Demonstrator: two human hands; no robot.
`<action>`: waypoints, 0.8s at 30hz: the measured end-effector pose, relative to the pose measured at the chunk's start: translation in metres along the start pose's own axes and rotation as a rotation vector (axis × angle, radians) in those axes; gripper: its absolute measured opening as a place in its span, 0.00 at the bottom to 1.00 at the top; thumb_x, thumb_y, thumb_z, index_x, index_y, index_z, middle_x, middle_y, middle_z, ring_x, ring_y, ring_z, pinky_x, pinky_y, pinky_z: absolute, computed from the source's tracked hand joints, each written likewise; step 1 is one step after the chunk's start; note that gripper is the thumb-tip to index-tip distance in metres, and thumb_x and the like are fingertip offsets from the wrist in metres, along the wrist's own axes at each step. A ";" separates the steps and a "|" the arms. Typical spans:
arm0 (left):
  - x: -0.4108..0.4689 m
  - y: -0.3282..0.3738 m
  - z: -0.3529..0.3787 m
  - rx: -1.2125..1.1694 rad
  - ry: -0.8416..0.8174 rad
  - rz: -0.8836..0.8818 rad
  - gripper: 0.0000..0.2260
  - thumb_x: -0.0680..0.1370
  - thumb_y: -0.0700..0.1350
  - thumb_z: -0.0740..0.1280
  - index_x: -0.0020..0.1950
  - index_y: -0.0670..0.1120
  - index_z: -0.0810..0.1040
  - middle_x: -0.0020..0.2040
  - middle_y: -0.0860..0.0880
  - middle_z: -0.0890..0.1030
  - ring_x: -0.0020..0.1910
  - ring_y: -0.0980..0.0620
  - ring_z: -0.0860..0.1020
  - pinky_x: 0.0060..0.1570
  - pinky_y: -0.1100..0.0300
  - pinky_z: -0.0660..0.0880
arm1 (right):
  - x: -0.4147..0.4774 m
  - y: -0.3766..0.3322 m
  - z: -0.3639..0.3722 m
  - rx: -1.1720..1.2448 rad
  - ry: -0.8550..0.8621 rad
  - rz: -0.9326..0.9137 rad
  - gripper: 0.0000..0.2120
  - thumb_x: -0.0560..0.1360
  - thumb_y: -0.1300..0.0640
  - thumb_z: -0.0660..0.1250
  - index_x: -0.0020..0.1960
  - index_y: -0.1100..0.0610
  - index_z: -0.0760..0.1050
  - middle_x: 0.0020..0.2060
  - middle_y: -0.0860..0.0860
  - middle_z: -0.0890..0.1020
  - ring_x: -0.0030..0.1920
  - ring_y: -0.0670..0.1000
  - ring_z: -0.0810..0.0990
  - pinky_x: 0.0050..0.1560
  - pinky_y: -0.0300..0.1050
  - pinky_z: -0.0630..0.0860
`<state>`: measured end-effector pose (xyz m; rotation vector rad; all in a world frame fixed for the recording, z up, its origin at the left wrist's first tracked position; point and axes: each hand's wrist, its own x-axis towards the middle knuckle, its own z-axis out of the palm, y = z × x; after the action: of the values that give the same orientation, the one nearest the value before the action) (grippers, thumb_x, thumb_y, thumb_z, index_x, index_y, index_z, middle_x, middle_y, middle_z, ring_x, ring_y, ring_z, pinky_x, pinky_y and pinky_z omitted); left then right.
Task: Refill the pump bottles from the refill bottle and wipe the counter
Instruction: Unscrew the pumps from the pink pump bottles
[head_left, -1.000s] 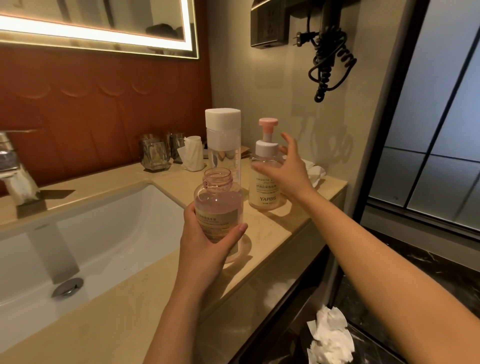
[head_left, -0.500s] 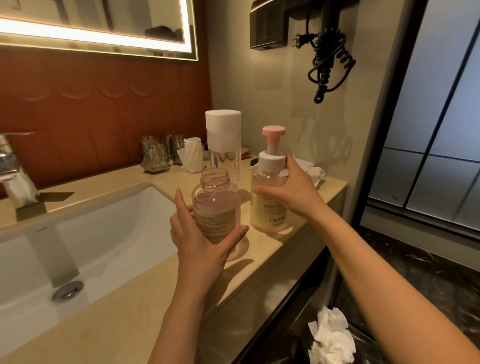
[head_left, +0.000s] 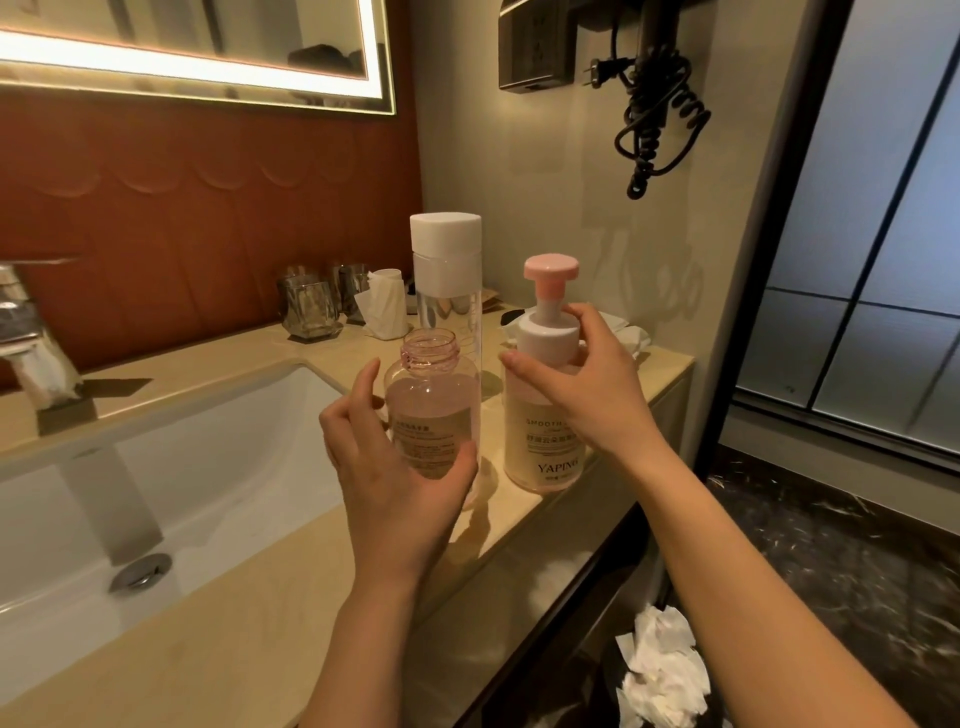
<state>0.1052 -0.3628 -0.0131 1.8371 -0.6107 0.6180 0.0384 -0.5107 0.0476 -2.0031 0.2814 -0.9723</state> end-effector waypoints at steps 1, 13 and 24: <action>0.000 -0.001 0.001 0.006 -0.007 -0.023 0.45 0.63 0.48 0.79 0.73 0.52 0.58 0.63 0.50 0.62 0.59 0.49 0.68 0.56 0.54 0.74 | 0.001 0.000 0.001 0.003 0.007 0.000 0.25 0.67 0.46 0.73 0.59 0.50 0.68 0.52 0.45 0.77 0.53 0.47 0.77 0.51 0.44 0.75; 0.002 -0.008 0.007 -0.126 -0.323 -0.190 0.25 0.73 0.40 0.71 0.62 0.56 0.61 0.60 0.54 0.73 0.54 0.58 0.73 0.53 0.65 0.70 | 0.002 0.007 0.004 0.036 0.029 0.043 0.24 0.70 0.44 0.70 0.61 0.51 0.69 0.55 0.46 0.78 0.55 0.49 0.77 0.56 0.54 0.76; -0.003 0.005 -0.002 -0.307 -0.327 -0.055 0.39 0.63 0.69 0.66 0.71 0.64 0.57 0.64 0.66 0.67 0.63 0.69 0.67 0.55 0.73 0.64 | -0.020 -0.012 0.030 -0.122 0.105 -0.109 0.25 0.67 0.35 0.66 0.55 0.52 0.69 0.49 0.47 0.75 0.47 0.41 0.75 0.44 0.28 0.70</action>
<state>0.0995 -0.3620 -0.0114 1.6666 -0.8187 0.1719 0.0453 -0.4747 0.0367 -2.0990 0.2975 -1.1563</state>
